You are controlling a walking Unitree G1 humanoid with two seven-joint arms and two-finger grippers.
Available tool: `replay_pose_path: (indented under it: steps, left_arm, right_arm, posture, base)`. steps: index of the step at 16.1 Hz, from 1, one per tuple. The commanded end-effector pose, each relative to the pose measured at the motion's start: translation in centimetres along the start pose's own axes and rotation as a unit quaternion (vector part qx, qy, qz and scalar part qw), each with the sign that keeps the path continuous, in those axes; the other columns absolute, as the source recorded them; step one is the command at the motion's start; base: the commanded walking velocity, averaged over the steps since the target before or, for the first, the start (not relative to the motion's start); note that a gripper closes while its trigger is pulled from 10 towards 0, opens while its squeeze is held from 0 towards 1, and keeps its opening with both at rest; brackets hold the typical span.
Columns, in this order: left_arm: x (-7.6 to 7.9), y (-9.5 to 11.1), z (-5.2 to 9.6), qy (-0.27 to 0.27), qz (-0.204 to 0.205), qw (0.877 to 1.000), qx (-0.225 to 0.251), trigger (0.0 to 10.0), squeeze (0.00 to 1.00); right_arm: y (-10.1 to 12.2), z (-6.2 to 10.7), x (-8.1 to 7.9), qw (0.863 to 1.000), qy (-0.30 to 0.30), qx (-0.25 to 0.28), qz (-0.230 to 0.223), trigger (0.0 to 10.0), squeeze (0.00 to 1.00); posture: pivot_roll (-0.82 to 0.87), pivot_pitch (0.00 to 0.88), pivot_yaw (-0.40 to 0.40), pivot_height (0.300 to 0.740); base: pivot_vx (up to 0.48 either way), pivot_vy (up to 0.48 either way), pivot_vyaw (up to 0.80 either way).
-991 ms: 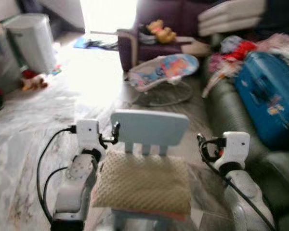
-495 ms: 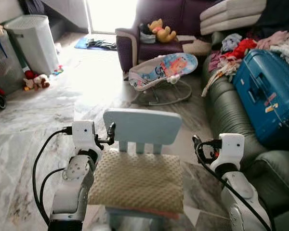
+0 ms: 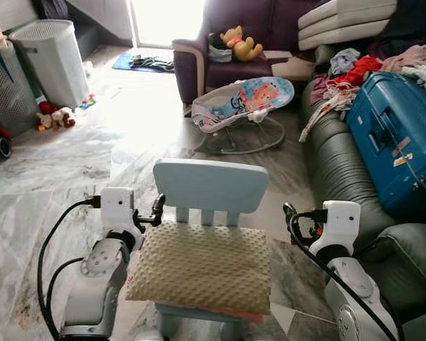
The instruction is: Move the pillow to the sofa
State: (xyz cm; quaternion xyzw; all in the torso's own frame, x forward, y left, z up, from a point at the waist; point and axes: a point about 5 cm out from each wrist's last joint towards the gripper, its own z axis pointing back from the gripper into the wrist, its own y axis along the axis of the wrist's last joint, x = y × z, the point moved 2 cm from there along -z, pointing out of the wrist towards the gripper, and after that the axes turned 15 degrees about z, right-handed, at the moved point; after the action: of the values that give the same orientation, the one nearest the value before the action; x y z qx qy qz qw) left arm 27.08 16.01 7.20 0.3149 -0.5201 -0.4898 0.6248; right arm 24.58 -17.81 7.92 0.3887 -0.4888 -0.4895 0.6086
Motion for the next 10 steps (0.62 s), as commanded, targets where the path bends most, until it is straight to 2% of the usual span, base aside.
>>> replay_pose_path:
  steps: [1,3,5,6,7,10]
  left_arm:
    - [0.2,0.4,0.0,-0.002,0.001,1.000,0.010,10.0,0.00]
    - [0.5,0.4,0.1,-0.007,0.001,1.000,0.009,10.0,0.00]
    - [0.7,0.2,0.2,-0.010,0.029,1.000,-0.008,10.0,0.00]
    - [0.5,0.5,0.2,-0.016,0.011,1.000,-0.006,10.0,0.00]
    - [0.3,0.8,0.1,-0.018,-0.014,1.000,0.003,10.0,0.00]
    - [-0.5,1.9,0.0,0.014,-0.018,0.999,0.034,10.0,0.00]
  right_arm:
    - [0.2,0.1,0.1,1.000,-0.003,0.002,-0.004,10.0,0.00]
    - [0.2,0.3,0.0,1.000,-0.001,0.000,-0.003,10.0,0.00]
    - [0.2,0.3,0.1,1.000,-0.002,-0.001,-0.002,10.0,0.00]
    - [0.2,0.3,0.3,1.000,-0.005,0.000,-0.002,10.0,0.00]
    - [0.3,0.3,0.4,1.000,-0.006,0.001,-0.002,10.0,0.00]
    - [0.4,0.2,0.4,1.000,-0.003,0.006,-0.001,10.0,0.00]
  posture:
    - [-0.03,0.000,-0.017,0.740]
    - [-0.04,0.000,-0.017,0.740]
    - [-0.04,0.000,-0.016,0.740]
    - [-0.04,0.000,-0.020,0.740]
    - [-0.03,0.000,-0.027,0.740]
    - [-0.03,0.000,-0.029,0.740]
  base:
    - [0.000,0.000,-0.80]
    - [0.000,0.000,-0.80]
    - [0.000,0.000,-0.80]
    - [0.000,0.000,-0.56]
    - [0.000,0.000,0.00]
    - [0.000,0.000,0.00]
